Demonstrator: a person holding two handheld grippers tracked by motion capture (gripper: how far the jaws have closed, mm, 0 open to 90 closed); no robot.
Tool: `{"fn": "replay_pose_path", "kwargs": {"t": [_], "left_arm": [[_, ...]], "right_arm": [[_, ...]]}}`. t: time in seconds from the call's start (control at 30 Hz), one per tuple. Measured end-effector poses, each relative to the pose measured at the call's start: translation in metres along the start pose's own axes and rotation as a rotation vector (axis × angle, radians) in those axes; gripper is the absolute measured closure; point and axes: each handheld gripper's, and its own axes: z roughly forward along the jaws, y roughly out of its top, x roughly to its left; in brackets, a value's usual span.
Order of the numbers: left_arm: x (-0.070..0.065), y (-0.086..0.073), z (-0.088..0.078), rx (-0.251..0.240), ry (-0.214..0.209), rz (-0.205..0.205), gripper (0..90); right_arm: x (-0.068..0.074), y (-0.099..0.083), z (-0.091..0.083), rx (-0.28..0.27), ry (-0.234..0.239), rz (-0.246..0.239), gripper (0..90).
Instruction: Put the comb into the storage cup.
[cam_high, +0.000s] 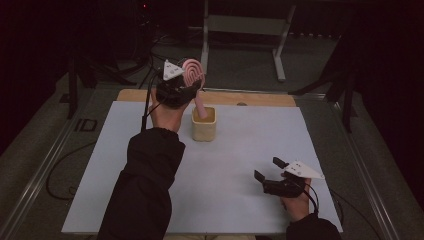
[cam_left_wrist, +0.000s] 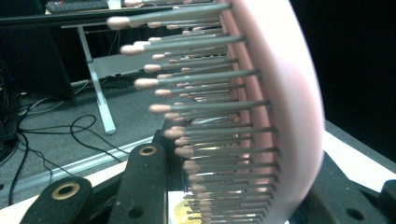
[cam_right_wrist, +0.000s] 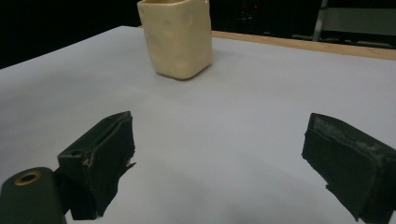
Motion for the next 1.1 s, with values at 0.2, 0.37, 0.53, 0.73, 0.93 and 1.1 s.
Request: {"fn": "replay_pose_path", "kwargs": {"t": [0.2,0.37,0.53,0.73,0.93,1.1], "left_arm": [[-0.001,-0.002,0.005,0.002,0.005,-0.003,63.9],[-0.001,-0.004,0.008,0.007,0.010,-0.004,63.9],[-0.002,-0.005,0.010,0.007,0.014,-0.006,63.9],[-0.002,-0.007,0.013,0.009,0.015,-0.008,63.8],[-0.003,-0.008,0.016,0.013,0.016,-0.009,63.9],[-0.004,-0.009,0.019,0.015,0.017,-0.013,63.8]], "right_arm": [[0.000,0.000,0.000,-0.001,0.001,-0.001,9.0],[0.000,0.000,0.000,-0.001,0.001,0.002,9.0],[0.000,0.000,0.000,-0.001,0.002,0.002,9.0],[-0.001,0.000,0.000,-0.002,0.003,0.002,9.0],[0.000,0.000,0.000,0.000,0.004,0.004,9.0],[-0.001,0.000,0.000,-0.001,0.005,0.002,9.0]]}}
